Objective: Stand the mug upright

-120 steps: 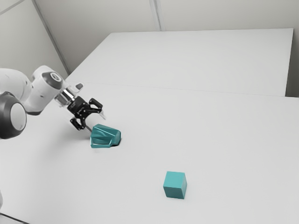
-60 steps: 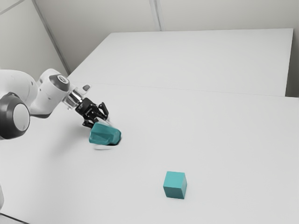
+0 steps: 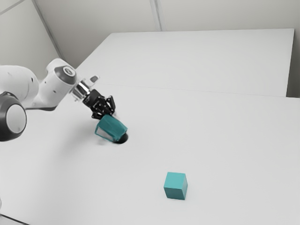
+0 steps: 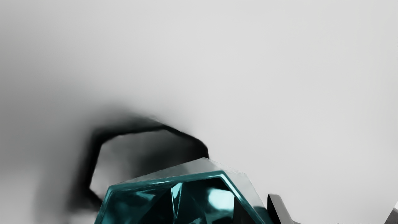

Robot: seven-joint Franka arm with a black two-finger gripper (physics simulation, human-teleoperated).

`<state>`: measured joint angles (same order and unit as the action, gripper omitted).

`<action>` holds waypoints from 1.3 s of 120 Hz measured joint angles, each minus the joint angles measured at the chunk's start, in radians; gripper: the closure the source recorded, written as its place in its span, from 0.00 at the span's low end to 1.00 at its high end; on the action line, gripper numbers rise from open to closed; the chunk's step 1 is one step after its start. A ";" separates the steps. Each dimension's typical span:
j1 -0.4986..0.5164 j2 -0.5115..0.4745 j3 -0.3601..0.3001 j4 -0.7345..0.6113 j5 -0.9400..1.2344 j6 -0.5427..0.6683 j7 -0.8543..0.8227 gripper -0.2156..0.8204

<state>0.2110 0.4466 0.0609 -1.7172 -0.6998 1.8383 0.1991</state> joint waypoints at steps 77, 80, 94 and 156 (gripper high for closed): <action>-0.111 -0.406 -0.182 -0.414 0.702 0.424 -0.165 0.96; -0.112 -0.417 -0.186 -0.429 0.716 0.440 -0.178 0.96; -0.112 -0.470 -0.203 -0.497 0.755 0.495 -0.239 0.96; -0.098 -0.425 -0.218 -0.558 0.767 0.550 -0.443 0.96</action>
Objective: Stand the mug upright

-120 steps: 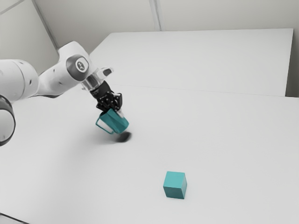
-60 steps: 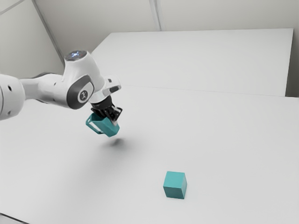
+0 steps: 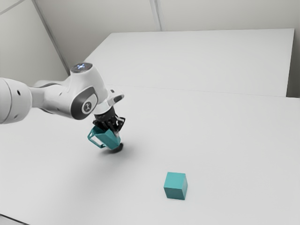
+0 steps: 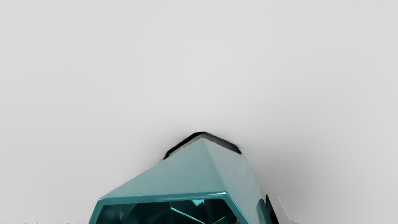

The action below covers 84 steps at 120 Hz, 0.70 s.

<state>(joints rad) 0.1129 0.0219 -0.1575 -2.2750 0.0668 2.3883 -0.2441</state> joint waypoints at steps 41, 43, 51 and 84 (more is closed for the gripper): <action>-0.011 0.050 -0.014 0.002 -0.002 0.012 -0.079 0.95; -0.010 0.051 -0.014 0.002 -0.003 0.011 -0.081 0.93; -0.004 0.050 -0.023 0.005 -0.010 0.007 -0.086 0.78; -0.006 0.000 -0.027 0.012 -0.020 -0.017 -0.096 0.37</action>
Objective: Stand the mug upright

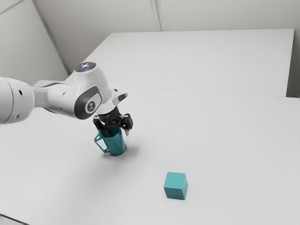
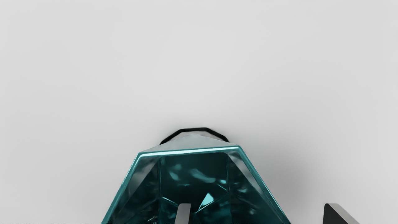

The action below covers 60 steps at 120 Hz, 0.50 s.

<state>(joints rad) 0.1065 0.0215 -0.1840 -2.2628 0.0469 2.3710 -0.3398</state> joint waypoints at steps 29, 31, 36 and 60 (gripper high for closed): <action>0.001 -0.047 0.001 0.088 0.006 -0.051 -0.004 0.26; 0.001 -0.048 0.001 0.103 0.008 -0.061 -0.004 0.26; 0.000 -0.049 0.001 0.141 0.015 -0.090 -0.003 0.25; -0.002 -0.053 0.002 0.346 0.045 -0.277 0.016 0.22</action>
<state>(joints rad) 0.1048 -0.0314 -0.1825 -1.9166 0.0919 2.0941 -0.3243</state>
